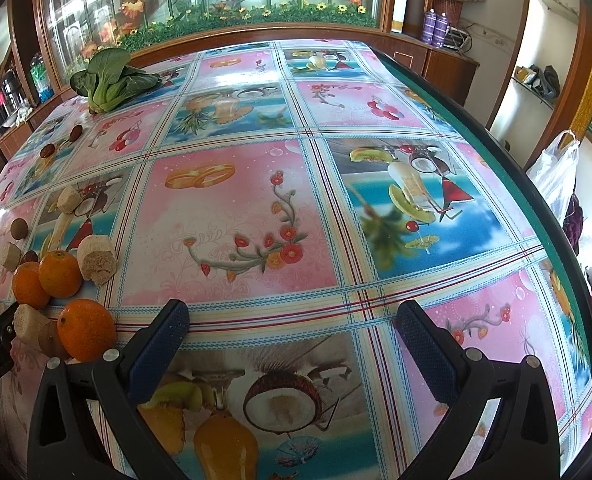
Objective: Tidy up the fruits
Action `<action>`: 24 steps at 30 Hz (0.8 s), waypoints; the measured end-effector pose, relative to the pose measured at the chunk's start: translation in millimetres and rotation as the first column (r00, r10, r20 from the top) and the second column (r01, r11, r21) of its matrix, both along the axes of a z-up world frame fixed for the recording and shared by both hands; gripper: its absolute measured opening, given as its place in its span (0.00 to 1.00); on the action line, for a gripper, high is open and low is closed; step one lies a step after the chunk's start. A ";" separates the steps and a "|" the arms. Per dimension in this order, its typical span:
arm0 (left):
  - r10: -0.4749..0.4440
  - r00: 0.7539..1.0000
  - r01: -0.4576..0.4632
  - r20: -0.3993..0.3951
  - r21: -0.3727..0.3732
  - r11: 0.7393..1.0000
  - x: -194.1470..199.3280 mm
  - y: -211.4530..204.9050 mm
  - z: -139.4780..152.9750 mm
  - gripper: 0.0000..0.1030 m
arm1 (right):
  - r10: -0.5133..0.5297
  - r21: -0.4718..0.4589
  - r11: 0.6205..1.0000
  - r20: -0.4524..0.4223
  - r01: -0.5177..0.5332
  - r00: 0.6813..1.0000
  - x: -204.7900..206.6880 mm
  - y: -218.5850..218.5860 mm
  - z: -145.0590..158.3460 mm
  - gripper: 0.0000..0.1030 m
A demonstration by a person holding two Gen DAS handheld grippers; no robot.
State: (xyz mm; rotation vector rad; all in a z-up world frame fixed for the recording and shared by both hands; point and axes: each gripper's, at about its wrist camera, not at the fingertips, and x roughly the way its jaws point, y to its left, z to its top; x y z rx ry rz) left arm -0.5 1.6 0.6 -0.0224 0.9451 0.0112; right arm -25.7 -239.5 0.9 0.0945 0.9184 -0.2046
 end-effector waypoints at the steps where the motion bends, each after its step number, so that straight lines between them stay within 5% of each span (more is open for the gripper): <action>1: 0.000 1.000 0.000 0.000 0.000 1.000 0.1 -0.1 0.0 1.00 | 0.000 0.000 1.000 0.000 0.000 1.000 0.0 0.0 0.1 1.00; 9: -0.022 0.999 0.022 -0.033 0.005 1.000 -5.1 1.6 2.3 1.00 | 0.050 0.016 0.999 -0.024 -0.050 0.998 -1.6 0.1 3.0 0.99; 13: -0.015 0.997 0.011 0.073 0.051 0.999 -40.4 3.7 29.2 0.99 | 0.071 0.057 0.995 0.221 -0.085 0.973 -36.0 0.6 35.9 0.99; 16: -0.033 0.980 0.014 0.197 0.097 0.995 -76.7 3.5 59.9 1.00 | 0.151 0.093 0.975 0.383 -0.201 0.911 -60.0 12.2 55.4 0.99; 24: -0.058 0.956 0.024 0.287 0.121 0.992 -117.6 5.8 79.1 1.00 | 0.294 -0.020 0.947 0.454 -0.320 0.841 -80.7 46.3 64.7 0.99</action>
